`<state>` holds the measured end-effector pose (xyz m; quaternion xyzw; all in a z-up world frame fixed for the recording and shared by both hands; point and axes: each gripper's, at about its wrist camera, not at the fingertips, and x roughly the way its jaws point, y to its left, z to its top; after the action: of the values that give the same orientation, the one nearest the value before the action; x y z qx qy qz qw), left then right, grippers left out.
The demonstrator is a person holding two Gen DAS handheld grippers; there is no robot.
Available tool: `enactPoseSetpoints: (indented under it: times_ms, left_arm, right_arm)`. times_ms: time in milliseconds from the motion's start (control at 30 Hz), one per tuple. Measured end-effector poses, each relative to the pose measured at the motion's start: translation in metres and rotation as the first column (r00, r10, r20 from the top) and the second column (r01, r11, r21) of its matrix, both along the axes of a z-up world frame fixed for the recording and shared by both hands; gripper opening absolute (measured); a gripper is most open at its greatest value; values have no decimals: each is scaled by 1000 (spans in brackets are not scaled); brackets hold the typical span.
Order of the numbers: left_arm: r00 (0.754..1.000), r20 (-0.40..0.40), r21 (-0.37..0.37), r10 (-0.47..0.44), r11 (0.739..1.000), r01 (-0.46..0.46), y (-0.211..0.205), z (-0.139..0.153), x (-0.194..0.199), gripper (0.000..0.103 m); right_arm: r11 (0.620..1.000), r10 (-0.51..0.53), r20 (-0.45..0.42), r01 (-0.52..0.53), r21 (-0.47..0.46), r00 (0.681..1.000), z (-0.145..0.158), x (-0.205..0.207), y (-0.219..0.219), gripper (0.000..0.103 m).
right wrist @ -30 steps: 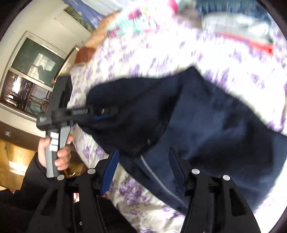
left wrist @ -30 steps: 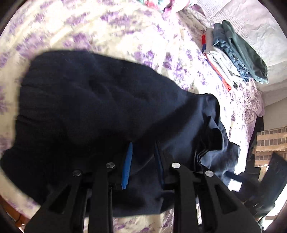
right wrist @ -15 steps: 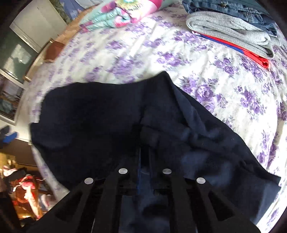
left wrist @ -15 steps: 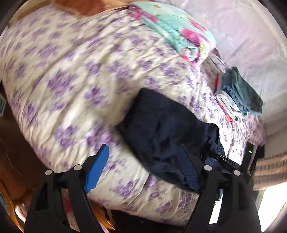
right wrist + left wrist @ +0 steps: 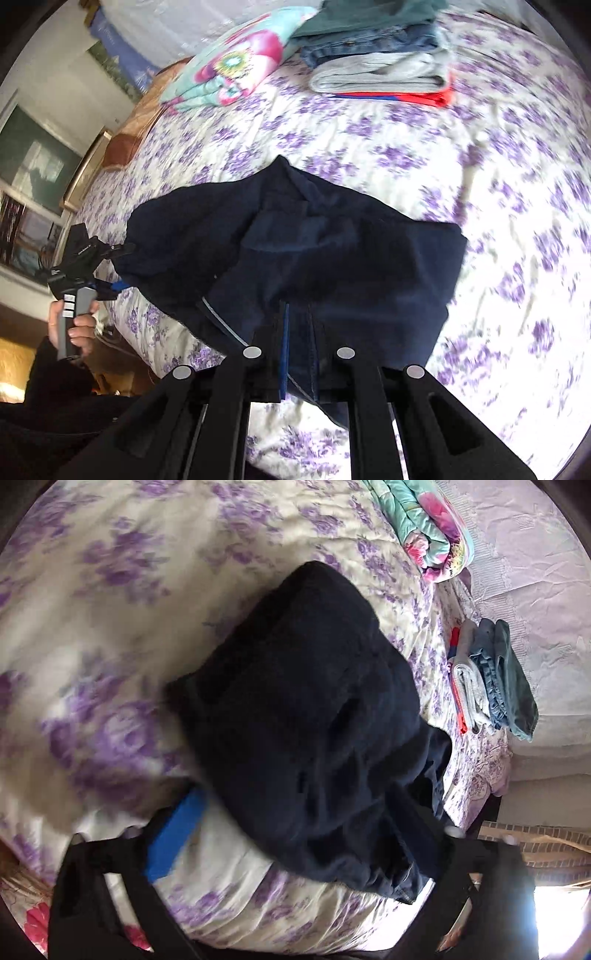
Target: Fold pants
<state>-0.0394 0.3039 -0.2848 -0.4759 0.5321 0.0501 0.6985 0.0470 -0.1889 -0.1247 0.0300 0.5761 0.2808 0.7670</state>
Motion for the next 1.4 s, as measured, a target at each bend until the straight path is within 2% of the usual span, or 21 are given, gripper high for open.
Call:
enactPoseSetpoints:
  times_ms: [67,100,133,167,200,267,333,400,467,500,567,700,900,1000,1067,1133,1200,1267,1333,1367,1400]
  left_arm:
    - [1000,-19,61,-12,998,13,-4,3,15,98]
    - [999,-34,88,-7,996,10,-7,5,21,93]
    - [1000,-26,109,-2,994,4,-9,9,22,64]
    - [1000,-10,133,-21,991,22,-12,16,24,42]
    - [998,22,156,-58,986,54,-16,25,23,28]
    - [994,75,204,-82,977,65,-25,46,18,27]
    - [983,109,308,-147,945,108,-43,70,14,27]
    - [968,147,370,-205,919,138,-61,91,11,27]
    - [952,184,392,-245,907,157,-74,108,12,27]
    - [942,198,405,-270,898,172,-82,117,13,27]
    - [926,208,436,-316,877,202,-97,130,17,27]
    - [910,209,462,-357,857,230,-110,137,21,27]
    - [889,231,463,-395,848,257,-130,146,24,27]
    - [871,206,473,-445,825,310,-150,145,34,27]
    - [855,205,474,-477,812,340,-163,146,39,27]
    - [835,200,491,-513,790,368,-179,153,45,27]
    - [799,195,527,-569,748,404,-201,162,49,27]
    - [756,195,548,-625,709,445,-224,168,53,27]
    - [694,199,557,-692,662,501,-254,169,58,27]
    - [673,200,556,-712,648,521,-265,168,60,27]
    - [636,196,552,-746,620,558,-283,165,64,27]
  right_arm:
    - [999,-33,-15,33,2,999,-3,-2,-10,13]
    - [999,-46,-21,46,1,999,-4,-4,-16,14]
    - [999,-53,-24,53,-2,998,-4,-4,-17,14]
    - [998,-56,-23,56,-3,998,-4,-4,-17,14]
    - [999,-54,-21,54,1,998,-3,-5,-18,14]
    - [999,-38,-22,38,14,999,-3,-7,-15,14]
    - [999,-5,-47,7,38,999,-8,-4,-5,14]
    - [995,48,-71,-42,85,996,-13,2,13,14]
    - [984,120,-78,-108,143,990,-18,11,39,19]
    - [979,150,-75,-137,152,986,-22,17,55,25]
    - [976,183,-59,-174,130,981,-29,28,84,27]
    - [972,217,-21,-214,99,976,-41,43,133,14]
    - [968,250,-100,-250,12,963,-82,50,176,13]
    - [966,260,-109,-259,17,960,-91,54,180,10]
    - [973,226,-127,-219,66,966,-77,60,165,13]
    - [981,184,-95,-176,85,978,-53,63,136,13]
    - [991,119,-29,-117,71,992,-25,63,90,13]
    - [999,29,25,-30,37,999,-3,59,37,13]
    - [997,-81,47,80,14,996,13,51,-22,13]
    - [992,-129,48,129,7,990,17,45,-46,13]
    - [982,-187,50,188,-1,981,21,38,-72,13]
